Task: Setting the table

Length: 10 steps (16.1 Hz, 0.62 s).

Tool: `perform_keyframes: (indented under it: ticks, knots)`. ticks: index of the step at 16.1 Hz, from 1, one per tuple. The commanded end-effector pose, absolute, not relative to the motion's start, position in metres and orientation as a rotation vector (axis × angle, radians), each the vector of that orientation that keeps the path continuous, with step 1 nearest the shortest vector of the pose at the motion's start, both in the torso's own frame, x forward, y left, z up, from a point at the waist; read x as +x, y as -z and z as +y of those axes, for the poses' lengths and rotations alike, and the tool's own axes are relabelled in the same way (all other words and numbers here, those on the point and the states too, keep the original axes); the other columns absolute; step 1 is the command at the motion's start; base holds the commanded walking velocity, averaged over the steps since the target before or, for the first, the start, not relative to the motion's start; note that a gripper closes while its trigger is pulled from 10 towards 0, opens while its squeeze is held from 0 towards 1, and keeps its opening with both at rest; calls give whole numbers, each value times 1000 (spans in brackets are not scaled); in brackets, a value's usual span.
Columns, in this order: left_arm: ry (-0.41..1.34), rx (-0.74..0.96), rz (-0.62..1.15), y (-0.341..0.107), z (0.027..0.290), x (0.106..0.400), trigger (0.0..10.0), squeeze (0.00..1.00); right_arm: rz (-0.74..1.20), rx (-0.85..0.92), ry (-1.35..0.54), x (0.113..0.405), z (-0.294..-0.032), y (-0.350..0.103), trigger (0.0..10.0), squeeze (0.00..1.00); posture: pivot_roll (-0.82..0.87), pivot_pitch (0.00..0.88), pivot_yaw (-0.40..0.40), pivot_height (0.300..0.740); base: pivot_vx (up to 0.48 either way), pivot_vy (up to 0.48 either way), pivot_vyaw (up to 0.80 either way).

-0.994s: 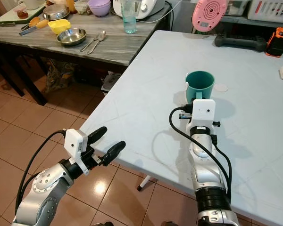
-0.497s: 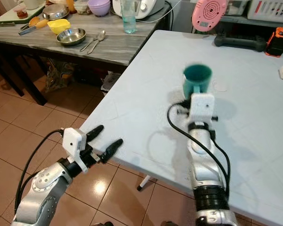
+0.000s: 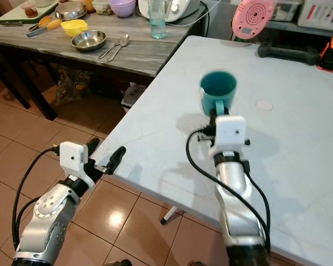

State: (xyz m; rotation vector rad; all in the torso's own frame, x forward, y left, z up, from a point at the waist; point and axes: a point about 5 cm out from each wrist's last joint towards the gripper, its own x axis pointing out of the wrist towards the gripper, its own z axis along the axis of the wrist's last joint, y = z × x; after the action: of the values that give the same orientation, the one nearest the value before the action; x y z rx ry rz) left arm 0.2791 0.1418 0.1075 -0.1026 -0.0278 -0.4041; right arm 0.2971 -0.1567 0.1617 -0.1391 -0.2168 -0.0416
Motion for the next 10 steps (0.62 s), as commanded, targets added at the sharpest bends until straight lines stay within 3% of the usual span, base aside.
perform_keyframes:
  ticks: [1,4,10]
  knots:
    - [392,-103,-21,-105,143,279,10000,0,-223,-136,49,295,-159,-166,10000,0,-76,114,50,740,0,0,-700]
    - [405,-113,-27,-105,138,281,10000,0,-220,-144,48,294,-159,-170,10000,0,-81,114,49,740,0,0,-706]
    - [413,-101,-23,-103,137,281,10000,0,-208,-144,48,293,-157,-170,10000,0,-80,115,58,740,0,47,0]
